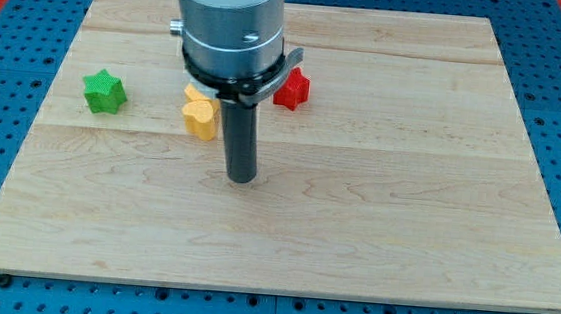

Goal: Push the yellow heart slightly left

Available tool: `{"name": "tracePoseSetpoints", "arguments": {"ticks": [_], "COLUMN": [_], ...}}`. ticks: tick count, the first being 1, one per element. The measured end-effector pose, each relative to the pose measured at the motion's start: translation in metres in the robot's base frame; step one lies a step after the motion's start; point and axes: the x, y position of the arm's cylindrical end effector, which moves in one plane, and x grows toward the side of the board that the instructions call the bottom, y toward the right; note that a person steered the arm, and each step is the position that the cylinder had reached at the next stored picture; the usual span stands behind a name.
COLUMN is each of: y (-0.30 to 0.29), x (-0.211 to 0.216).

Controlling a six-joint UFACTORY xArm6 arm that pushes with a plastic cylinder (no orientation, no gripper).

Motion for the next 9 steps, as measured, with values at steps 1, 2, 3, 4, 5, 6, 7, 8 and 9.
{"name": "tracePoseSetpoints", "arguments": {"ticks": [1,2,3,4,5,6,7,8,9], "y": [0.004,-0.023,-0.051,-0.035,0.017,0.019,0.009,-0.026,-0.028], "x": [-0.017,-0.018,-0.018,-0.018,-0.02,-0.05,-0.065,-0.065,-0.059]}}
